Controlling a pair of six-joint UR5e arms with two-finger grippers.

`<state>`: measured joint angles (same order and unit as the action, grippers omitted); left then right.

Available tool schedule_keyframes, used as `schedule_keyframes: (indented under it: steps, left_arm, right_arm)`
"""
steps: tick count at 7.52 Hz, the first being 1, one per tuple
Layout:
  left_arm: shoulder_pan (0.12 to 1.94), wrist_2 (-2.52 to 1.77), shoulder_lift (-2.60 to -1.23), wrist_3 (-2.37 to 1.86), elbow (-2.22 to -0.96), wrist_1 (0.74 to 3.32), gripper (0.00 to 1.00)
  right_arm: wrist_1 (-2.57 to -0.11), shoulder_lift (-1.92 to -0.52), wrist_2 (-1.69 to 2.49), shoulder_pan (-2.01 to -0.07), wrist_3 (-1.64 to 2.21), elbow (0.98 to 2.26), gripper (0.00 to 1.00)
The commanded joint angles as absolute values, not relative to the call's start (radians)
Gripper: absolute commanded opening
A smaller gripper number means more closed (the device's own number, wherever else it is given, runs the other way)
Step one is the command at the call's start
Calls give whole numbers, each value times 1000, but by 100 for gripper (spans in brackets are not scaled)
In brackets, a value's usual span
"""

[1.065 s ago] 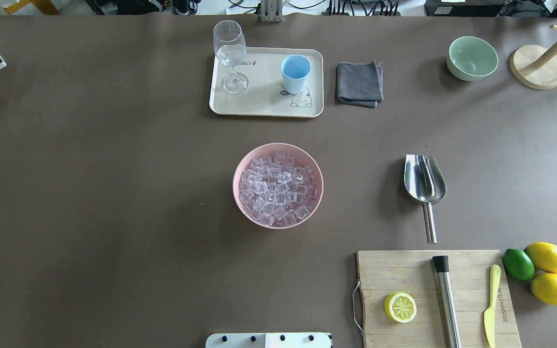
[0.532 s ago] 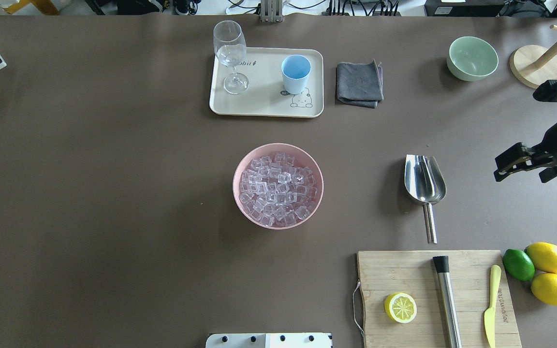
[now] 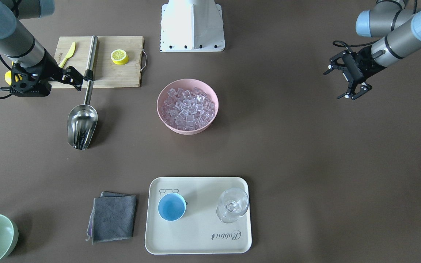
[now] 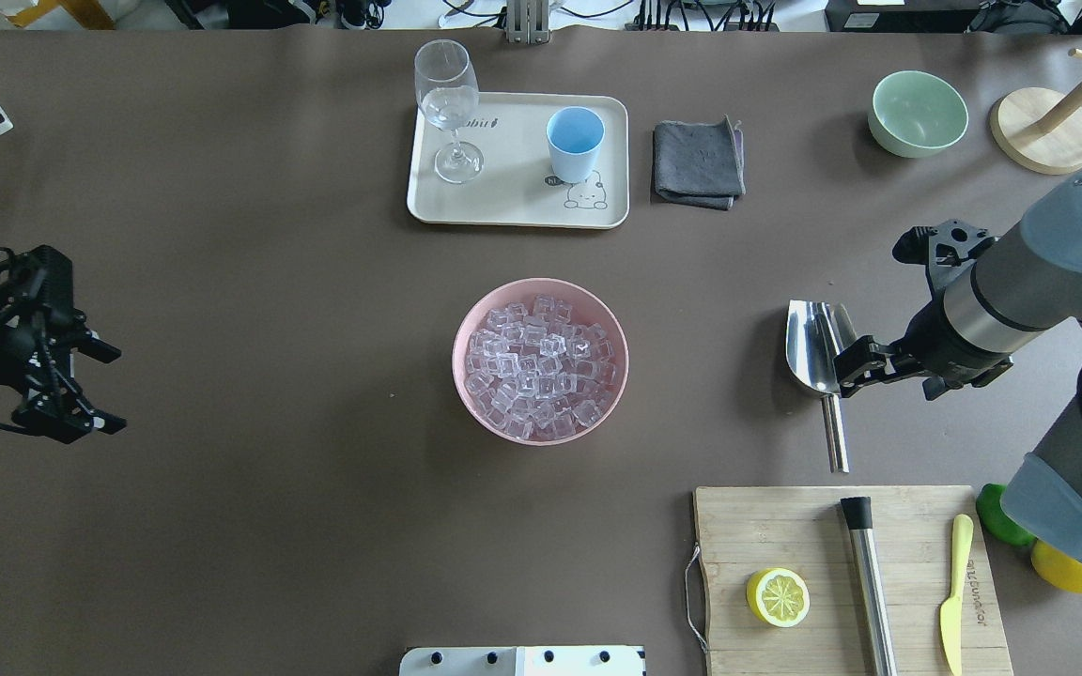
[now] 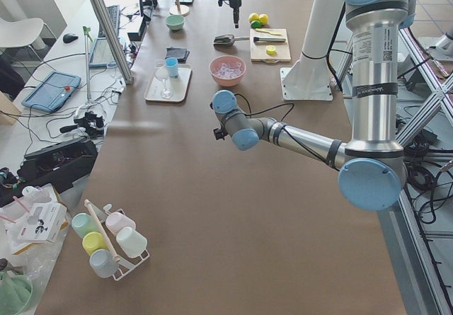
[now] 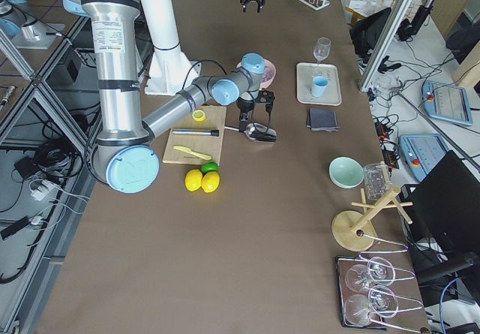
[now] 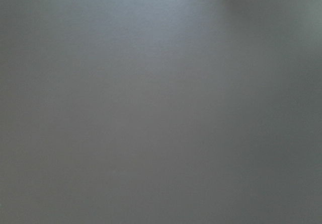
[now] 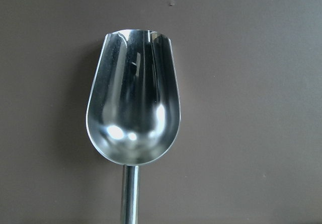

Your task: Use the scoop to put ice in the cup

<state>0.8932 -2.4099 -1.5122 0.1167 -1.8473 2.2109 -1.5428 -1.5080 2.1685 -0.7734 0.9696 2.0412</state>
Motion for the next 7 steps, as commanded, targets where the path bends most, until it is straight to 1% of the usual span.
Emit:
schedule_keyframes:
  steps: [1,2,3,4,6,7]
  left_arm:
    - [646,-2204,-1710,54,-1856,2194,98]
    - [629,-2204,-1794,25,-1853,2115,98]
    - [591,-2198,-1834,82,-1836,2111,98]
    - [563,-2125,-1845,154,-1836,2114,98]
    - [480,-2019,-1887,167,-1841,2115,98]
    - [457,-1996,-1899,167,-1841,2115,98]
  right_arm:
    - [-1389,-1496,2074,-657,1090,1947,99]
    - [-1385,-1482,2059,-620,1156,1938,99]
    - [-1385,-1485,2053,-595,1166,1936,99]
    - [-1385,-1492,2052,-592,1164,1936,98]
    - [-1385,-1493,2054,-592,1164,1930,91]
    - [-1385,-1499,2054,-592,1166,1933,85]
